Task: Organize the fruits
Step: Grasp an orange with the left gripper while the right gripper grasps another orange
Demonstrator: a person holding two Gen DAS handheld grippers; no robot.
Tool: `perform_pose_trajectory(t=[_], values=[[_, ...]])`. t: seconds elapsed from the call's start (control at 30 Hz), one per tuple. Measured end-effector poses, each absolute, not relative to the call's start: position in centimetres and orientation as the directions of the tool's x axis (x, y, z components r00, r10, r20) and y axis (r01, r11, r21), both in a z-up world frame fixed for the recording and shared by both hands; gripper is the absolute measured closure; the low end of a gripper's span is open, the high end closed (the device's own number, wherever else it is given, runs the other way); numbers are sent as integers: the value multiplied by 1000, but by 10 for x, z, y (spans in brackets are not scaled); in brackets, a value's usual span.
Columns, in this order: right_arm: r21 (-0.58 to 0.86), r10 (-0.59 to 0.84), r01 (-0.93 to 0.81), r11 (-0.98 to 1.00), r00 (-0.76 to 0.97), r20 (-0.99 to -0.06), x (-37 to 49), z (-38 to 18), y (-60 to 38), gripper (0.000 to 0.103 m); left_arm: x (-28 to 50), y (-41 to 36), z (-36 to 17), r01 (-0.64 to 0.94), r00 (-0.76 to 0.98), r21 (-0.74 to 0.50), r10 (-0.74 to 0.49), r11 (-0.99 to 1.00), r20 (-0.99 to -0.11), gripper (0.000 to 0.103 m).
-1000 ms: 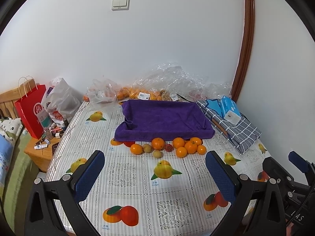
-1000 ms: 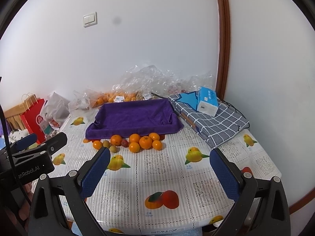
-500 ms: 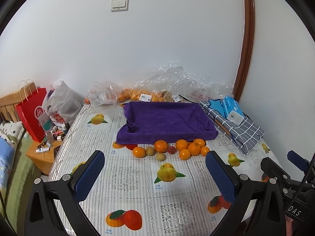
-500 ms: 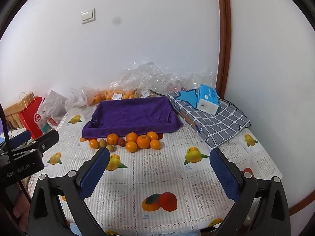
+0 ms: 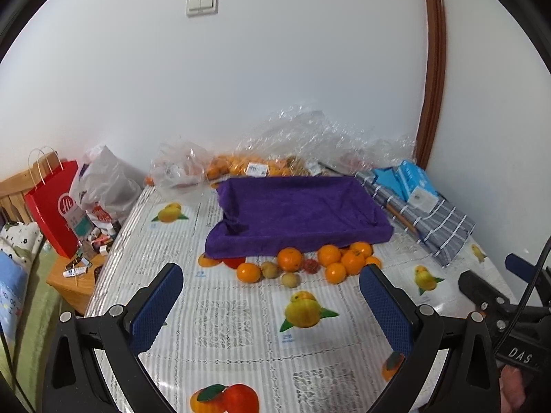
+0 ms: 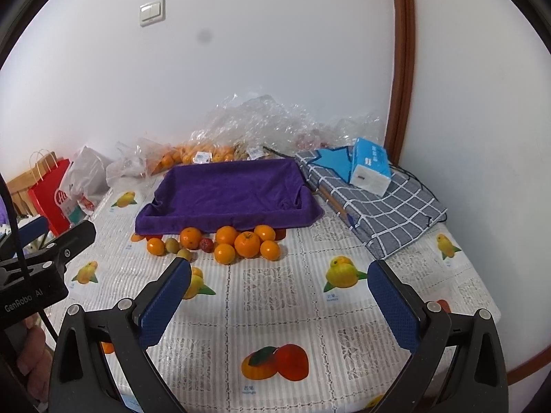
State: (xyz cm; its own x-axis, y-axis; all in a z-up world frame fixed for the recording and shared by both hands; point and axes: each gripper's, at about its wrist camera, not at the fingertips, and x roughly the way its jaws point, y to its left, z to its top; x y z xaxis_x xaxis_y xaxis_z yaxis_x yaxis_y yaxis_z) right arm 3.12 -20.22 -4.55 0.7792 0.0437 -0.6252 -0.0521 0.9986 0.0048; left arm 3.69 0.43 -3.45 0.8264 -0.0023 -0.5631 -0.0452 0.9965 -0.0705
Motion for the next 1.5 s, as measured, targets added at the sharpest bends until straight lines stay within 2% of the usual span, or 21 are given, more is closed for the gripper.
perform_pose_trajectory(t=[0.13,0.27,0.53,0.63,0.77,0.87,1.03,1.13,1.33,1.4,1.5], values=[[-23,51,-84,996,777,-627,41,-68,-202,2,53,19,-60,-66,796,-71,10,995,-606,0],[15,75,-89,996,727,-683,61,-102,-210,2,67,39,-87,-109,768,-72,38,991,-640,0],[129,139,-63,990,647,-750,99,-165,-227,10,94,62,-152,-112,651,-155,-46,982,-758,3],[134,132,-47,990,653,-746,115,-176,-228,11,103,71,-166,-121,638,-155,-43,980,-769,3],[111,127,-63,992,608,-784,137,-195,-218,27,116,72,-186,-124,607,-143,-39,982,-793,11],[53,89,-77,996,619,-781,144,-198,-207,28,120,72,-193,-141,619,-135,-19,981,-785,11],[48,112,-120,992,607,-787,164,-201,-201,32,134,64,-197,-150,618,-90,23,985,-786,11],[24,101,-133,991,607,-788,178,-201,-200,39,139,64,-197,-128,621,-100,1,987,-784,11],[7,110,-170,985,608,-786,192,-200,-196,42,148,58,-197,-72,623,-95,-30,993,-782,11],[12,124,-185,983,610,-782,194,-200,-195,47,150,55,-197,-48,625,-94,-44,994,-780,11],[18,130,-185,983,614,-778,198,-199,-196,60,157,53,-197,-32,623,-85,-46,996,-781,11]])
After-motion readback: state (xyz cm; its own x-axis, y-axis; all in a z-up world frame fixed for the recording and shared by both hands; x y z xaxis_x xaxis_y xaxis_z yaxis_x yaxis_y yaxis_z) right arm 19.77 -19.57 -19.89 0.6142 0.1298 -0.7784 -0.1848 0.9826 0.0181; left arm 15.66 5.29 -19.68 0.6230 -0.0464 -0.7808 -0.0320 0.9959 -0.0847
